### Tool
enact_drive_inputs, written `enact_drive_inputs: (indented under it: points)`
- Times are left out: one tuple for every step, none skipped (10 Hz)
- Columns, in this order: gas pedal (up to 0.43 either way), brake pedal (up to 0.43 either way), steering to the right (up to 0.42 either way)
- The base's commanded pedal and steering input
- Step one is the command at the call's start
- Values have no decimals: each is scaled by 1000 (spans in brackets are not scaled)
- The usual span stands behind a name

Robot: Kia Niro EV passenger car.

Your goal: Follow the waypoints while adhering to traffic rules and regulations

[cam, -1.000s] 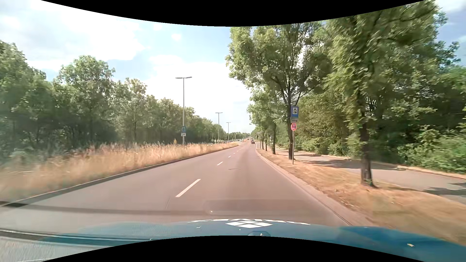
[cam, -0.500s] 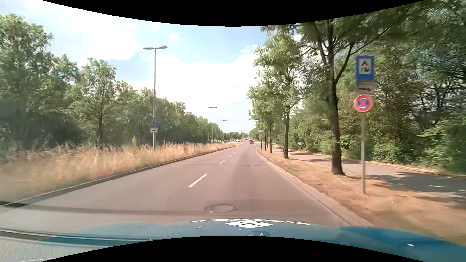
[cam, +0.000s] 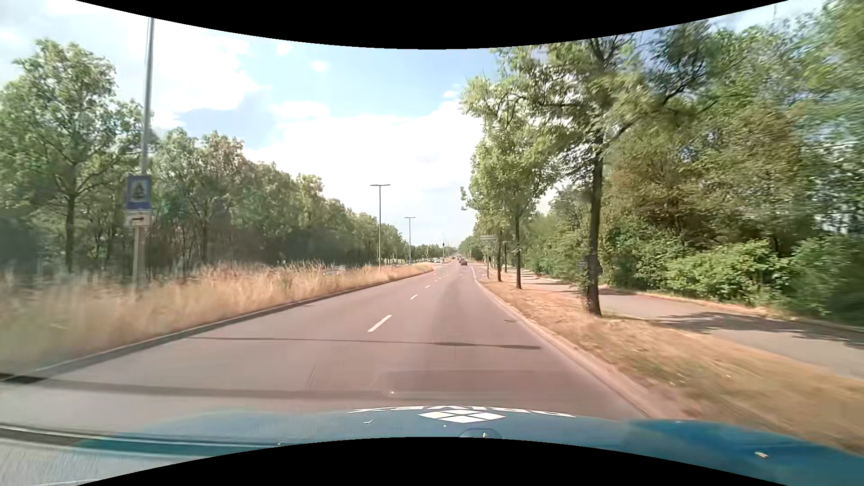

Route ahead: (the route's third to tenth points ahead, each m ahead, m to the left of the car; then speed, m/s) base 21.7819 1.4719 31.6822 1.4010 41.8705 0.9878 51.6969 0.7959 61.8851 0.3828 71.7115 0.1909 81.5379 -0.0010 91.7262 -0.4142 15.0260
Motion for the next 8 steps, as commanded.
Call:
enact_drive_inputs:
  points:
    - [150, 0, 4]
    - [150, 0, 5]
    - [150, 0, 4]
    - [150, 0, 5]
    - [150, 0, 5]
    - [157, 0, 5]
    - [157, 0, 5]
    - [157, 0, 6]
